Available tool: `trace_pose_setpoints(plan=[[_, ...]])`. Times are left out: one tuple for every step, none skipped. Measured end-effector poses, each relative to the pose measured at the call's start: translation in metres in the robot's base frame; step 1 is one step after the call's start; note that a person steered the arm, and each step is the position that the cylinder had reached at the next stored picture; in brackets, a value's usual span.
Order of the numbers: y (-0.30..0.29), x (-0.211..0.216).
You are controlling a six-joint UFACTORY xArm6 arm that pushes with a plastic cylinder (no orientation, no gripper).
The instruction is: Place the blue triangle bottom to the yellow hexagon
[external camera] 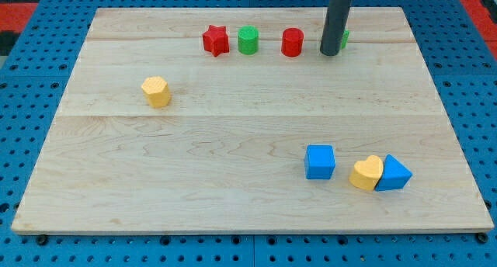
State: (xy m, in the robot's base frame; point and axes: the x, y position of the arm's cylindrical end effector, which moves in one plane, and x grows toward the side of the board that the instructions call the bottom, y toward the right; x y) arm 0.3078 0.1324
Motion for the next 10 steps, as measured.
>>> trace_pose_setpoints(plan=[[0.004, 0.002], [0.053, 0.045], [0.078, 0.121], [0.092, 0.18], [0.111, 0.207], [0.094, 0.235], [0.053, 0.254], [-0.044, 0.257], [-0.084, 0.231], [-0.08, 0.207]])
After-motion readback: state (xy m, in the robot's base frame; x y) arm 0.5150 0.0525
